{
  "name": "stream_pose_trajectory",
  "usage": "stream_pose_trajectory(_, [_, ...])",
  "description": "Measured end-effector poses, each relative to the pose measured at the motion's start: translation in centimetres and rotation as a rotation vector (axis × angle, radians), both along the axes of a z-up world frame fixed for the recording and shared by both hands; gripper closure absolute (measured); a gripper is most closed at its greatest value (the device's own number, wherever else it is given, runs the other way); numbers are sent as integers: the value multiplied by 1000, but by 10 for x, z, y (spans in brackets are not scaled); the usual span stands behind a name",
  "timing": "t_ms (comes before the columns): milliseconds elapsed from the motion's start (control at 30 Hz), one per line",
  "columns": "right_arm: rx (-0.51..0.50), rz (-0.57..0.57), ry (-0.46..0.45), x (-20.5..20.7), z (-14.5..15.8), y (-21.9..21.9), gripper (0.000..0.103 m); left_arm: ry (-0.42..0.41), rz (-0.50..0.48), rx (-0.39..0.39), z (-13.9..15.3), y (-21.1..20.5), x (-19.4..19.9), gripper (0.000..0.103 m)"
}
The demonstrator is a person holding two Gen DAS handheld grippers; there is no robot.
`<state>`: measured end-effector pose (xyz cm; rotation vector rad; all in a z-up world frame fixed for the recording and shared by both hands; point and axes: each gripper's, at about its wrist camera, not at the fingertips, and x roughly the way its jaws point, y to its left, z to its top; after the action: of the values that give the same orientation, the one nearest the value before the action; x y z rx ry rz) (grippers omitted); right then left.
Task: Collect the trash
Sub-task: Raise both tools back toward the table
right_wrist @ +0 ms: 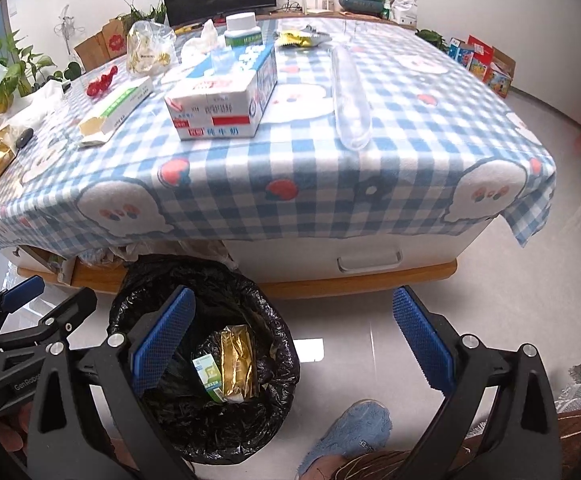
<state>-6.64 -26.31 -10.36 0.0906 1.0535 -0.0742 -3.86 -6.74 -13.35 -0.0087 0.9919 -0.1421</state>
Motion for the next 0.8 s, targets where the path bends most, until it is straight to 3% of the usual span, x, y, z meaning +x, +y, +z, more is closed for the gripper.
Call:
stream_pose_trajectory(400, [-19,-3,-60,-13,44,0,8,-55,24,-22,42,10,-18,6])
stream_pose_trajectory(800, [4,-10,-110,-4,85,-10,8,-91,24,-49,84,14,-11,6])
